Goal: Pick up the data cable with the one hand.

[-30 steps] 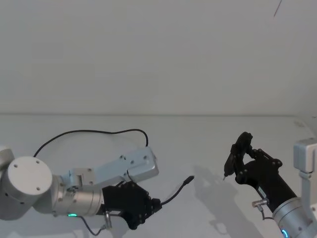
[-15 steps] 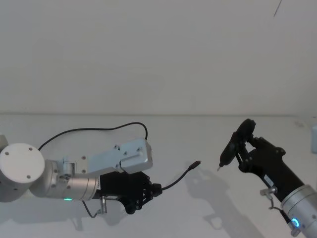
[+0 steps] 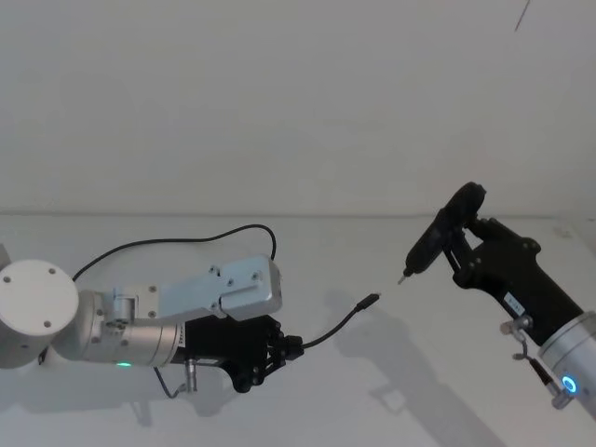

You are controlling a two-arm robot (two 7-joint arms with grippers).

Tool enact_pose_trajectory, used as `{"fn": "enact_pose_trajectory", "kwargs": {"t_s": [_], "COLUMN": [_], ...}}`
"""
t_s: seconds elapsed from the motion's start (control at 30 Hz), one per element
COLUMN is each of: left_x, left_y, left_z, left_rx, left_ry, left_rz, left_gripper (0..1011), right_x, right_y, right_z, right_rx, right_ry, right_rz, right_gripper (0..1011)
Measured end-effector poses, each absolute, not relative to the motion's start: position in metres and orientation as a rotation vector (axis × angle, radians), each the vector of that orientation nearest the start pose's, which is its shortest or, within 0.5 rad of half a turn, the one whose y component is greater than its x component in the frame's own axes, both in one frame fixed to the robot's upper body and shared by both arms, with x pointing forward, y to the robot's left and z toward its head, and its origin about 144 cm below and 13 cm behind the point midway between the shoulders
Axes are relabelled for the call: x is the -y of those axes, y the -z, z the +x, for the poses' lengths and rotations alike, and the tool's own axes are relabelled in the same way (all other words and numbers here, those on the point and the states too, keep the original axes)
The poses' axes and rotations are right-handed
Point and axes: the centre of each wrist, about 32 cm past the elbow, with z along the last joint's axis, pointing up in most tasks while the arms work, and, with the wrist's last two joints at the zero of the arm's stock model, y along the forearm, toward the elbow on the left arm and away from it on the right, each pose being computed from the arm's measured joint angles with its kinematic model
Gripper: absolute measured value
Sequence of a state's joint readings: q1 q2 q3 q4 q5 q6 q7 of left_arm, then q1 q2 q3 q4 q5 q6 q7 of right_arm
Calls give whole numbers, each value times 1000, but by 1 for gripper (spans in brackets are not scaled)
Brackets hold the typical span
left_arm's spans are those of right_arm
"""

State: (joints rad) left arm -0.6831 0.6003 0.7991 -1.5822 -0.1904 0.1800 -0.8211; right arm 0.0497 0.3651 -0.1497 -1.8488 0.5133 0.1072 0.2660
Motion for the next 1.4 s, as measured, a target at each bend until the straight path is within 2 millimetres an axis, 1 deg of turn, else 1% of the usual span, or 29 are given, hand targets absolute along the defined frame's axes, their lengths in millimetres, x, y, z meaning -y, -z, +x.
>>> {"fn": "enact_pose_trajectory", "kwargs": {"t_s": [0.2, 0.67, 1.4], "left_x": [-202, -202, -203], "left_y": [-1293, -1294, -1294], "left_z": [549, 550, 550], "left_rx": [407, 416, 419], "left_ry": [-202, -198, -196], "left_rz": [542, 539, 538], "left_gripper": [40, 40, 40], "right_x": [259, 258, 256], "right_y": [-1242, -1234, -1228], "right_z": [464, 480, 487], "right_rx": [33, 12, -43], "right_ry": [1021, 1006, 980], "right_rz": [222, 213, 206], "right_gripper": [279, 279, 279]}}
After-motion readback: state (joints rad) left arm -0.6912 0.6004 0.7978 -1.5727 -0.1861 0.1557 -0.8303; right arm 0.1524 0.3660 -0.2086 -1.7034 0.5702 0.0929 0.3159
